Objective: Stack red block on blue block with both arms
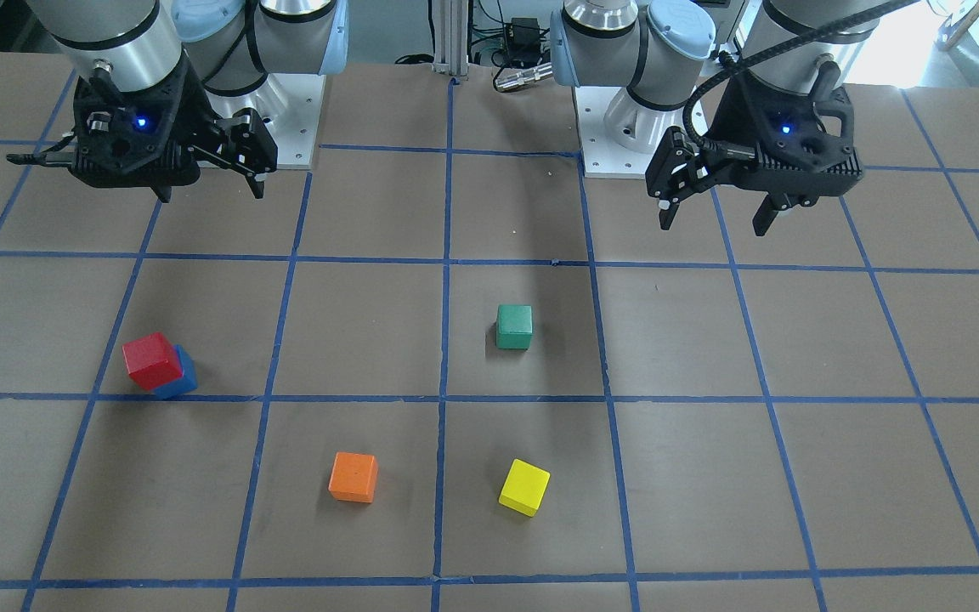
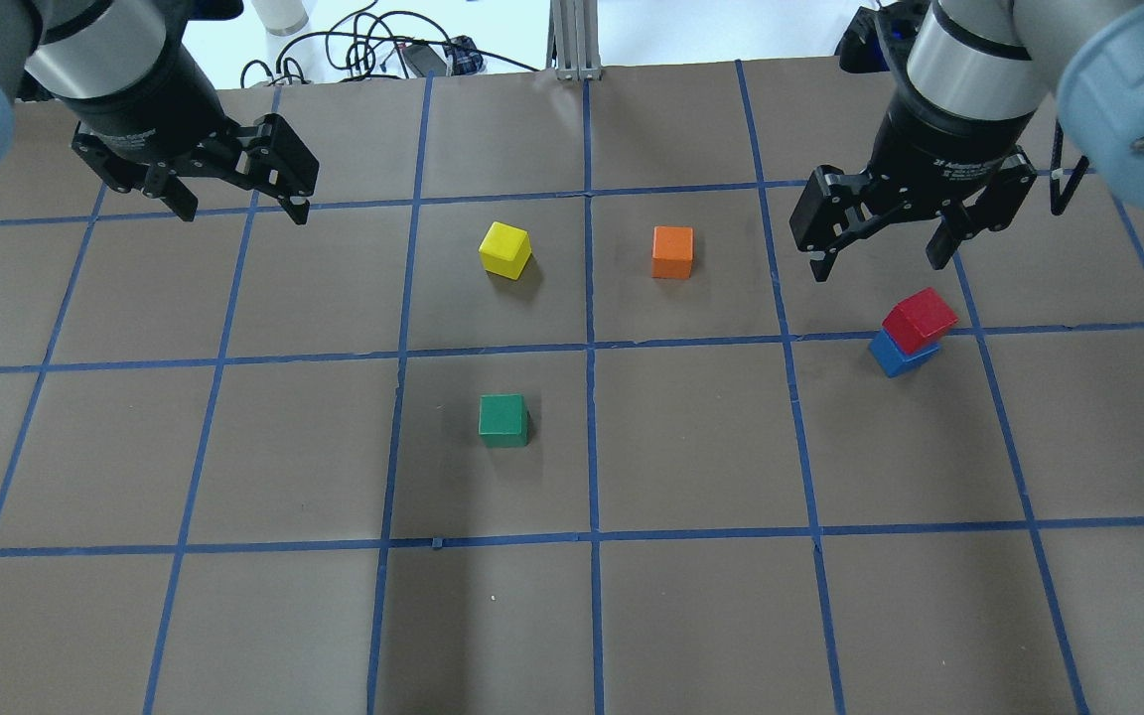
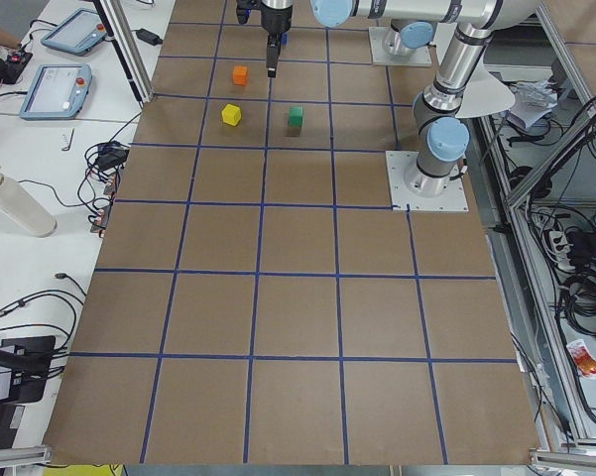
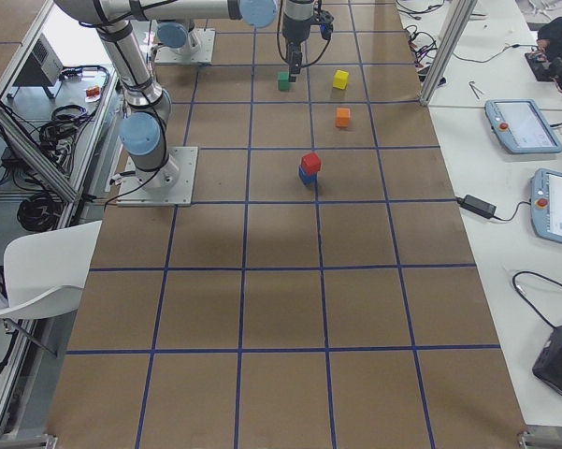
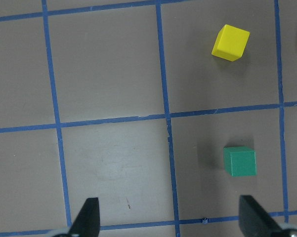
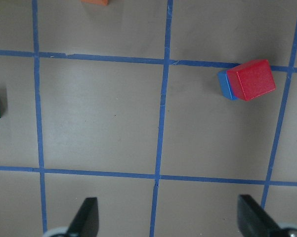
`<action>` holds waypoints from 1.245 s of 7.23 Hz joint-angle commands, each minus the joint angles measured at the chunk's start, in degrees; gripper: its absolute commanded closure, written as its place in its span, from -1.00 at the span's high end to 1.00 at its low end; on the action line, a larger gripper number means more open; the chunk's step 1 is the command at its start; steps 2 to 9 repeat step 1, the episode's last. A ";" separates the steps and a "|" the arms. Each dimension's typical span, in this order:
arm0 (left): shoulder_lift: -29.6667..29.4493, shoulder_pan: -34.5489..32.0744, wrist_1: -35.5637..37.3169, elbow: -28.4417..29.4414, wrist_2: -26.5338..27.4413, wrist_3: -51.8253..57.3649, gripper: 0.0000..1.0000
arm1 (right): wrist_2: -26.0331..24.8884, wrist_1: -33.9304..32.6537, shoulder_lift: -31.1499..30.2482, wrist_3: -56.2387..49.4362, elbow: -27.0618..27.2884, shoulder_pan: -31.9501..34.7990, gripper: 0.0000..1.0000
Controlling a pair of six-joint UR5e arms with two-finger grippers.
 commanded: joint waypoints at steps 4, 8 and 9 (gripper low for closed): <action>0.24 0.00 -0.08 -0.32 0.00 0.33 1.00 | -0.02 -0.15 0.03 0.02 0.15 -0.40 1.00; 0.24 0.00 -0.08 -0.32 0.00 0.33 1.00 | -0.02 -0.15 0.03 0.02 0.15 -0.40 1.00; 0.24 0.00 -0.08 -0.32 0.00 0.33 1.00 | -0.02 -0.15 0.03 0.02 0.15 -0.40 1.00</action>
